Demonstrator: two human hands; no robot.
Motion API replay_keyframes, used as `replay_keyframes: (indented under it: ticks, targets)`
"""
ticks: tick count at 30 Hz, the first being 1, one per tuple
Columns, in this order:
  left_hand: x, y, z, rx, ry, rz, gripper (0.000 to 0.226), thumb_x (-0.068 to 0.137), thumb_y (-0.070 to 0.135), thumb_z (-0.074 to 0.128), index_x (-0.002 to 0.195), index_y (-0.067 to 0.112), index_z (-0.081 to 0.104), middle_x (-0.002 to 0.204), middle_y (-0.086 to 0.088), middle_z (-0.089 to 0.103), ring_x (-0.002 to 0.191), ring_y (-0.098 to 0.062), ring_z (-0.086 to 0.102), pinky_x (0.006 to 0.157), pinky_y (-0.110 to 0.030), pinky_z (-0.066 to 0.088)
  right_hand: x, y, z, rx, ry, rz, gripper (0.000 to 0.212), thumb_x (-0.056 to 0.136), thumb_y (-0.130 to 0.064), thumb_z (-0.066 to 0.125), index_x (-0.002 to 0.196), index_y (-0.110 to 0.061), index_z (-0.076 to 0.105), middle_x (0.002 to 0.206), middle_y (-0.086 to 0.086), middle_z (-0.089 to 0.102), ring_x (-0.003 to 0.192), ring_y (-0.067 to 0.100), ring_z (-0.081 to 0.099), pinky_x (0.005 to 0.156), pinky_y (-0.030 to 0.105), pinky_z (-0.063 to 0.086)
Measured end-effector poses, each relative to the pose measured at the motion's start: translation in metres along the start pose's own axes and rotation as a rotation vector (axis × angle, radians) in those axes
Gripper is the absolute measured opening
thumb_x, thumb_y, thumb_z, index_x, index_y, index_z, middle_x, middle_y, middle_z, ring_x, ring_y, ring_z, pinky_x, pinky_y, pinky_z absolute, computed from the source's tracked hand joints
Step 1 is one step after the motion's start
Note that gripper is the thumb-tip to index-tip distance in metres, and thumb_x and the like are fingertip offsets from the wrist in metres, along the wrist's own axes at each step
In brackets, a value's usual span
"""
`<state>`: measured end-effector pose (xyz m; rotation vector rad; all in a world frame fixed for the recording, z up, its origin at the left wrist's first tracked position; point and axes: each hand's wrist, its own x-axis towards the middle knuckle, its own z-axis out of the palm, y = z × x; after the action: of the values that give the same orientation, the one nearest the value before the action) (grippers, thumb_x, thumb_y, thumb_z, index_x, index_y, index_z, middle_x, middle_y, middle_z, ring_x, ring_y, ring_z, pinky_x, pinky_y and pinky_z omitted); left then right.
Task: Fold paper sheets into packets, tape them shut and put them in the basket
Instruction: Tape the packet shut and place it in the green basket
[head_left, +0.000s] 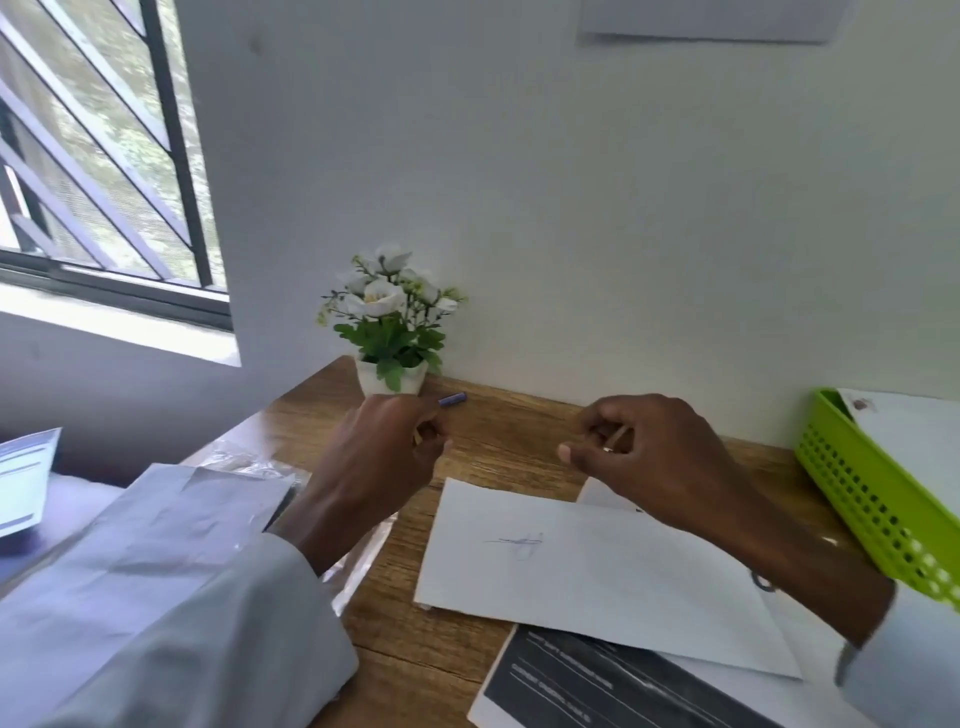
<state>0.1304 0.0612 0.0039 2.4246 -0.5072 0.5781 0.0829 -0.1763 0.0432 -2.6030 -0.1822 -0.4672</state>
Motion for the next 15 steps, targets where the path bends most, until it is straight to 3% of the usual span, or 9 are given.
replay_keyframes:
  ticks: [6, 10, 15]
  targets:
    - [0.007, -0.032, -0.021, 0.146, 0.153, -0.185, 0.025, 0.079, 0.004, 0.07, 0.1, 0.019, 0.073, 0.104, 0.001, 0.07, 0.086, -0.018, 0.059, 0.065, -0.025, 0.04, 0.049, -0.041, 0.067, 0.185, -0.094, -0.177, 0.015, 0.078, -0.032, 0.077, 0.092, -0.025, 0.077, 0.078, -0.012, 0.071, 0.071, -0.001, 0.064, 0.062, 0.014, 0.046]
    - [0.004, -0.06, -0.03, 0.182, 0.014, -0.368, 0.034, 0.078, 0.001, 0.067, 0.104, 0.024, 0.065, 0.107, 0.001, 0.067, 0.09, -0.02, 0.059, 0.072, -0.03, 0.046, 0.065, -0.061, 0.107, 0.283, -0.113, -0.267, 0.022, 0.078, -0.023, 0.078, 0.1, -0.022, 0.077, 0.085, -0.011, 0.072, 0.072, -0.001, 0.064, 0.064, 0.013, 0.048]
    - [0.006, -0.07, -0.03, 0.115, -0.116, -0.415, 0.029, 0.078, 0.006, 0.069, 0.095, 0.028, 0.062, 0.098, 0.003, 0.067, 0.091, -0.019, 0.061, 0.078, -0.036, 0.056, 0.075, -0.07, 0.136, 0.307, -0.156, -0.349, 0.032, 0.079, -0.025, 0.077, 0.111, -0.024, 0.074, 0.105, -0.009, 0.07, 0.079, 0.004, 0.061, 0.065, 0.014, 0.047]
